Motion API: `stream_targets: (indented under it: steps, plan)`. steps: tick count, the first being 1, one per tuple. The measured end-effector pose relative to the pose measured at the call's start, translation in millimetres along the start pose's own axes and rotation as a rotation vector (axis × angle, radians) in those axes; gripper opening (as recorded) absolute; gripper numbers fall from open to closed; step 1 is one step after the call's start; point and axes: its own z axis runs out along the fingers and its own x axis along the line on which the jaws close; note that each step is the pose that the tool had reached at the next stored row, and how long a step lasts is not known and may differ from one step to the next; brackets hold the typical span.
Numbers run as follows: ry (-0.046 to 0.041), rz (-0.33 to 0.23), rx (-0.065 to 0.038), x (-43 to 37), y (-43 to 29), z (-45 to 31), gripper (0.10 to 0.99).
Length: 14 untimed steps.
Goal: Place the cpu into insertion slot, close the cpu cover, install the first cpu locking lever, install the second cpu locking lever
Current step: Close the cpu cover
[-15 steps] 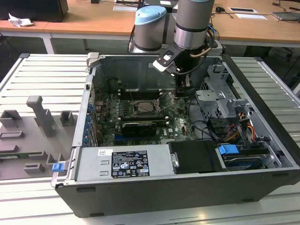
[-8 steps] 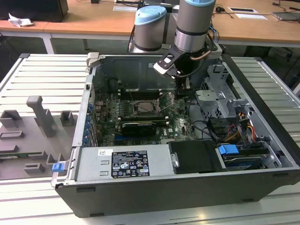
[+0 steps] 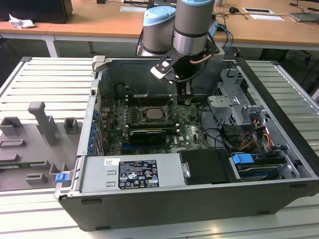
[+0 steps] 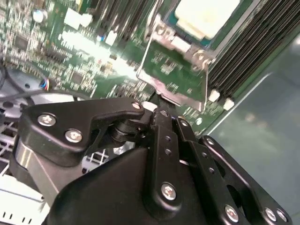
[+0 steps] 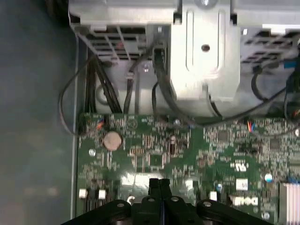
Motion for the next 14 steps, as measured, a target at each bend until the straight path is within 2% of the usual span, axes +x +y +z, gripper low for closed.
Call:
stream_targets:
  steps: [1, 6, 8, 11, 14]
  plan:
    - [-0.0001, 0.0, 0.0, 0.1, -6.4, -0.2, 0.106]
    - [0.0, -0.001, 0.0, 0.8, -29.7, 0.6, 0.106]
    - [0.0, -0.002, 0.0, 1.4, -39.5, 6.1, 0.106]
    - [0.0002, -0.003, 0.0, 1.7, -43.3, 11.7, 0.106]
    - [0.0, -0.007, 0.0, 1.8, -49.5, 13.3, 0.106]
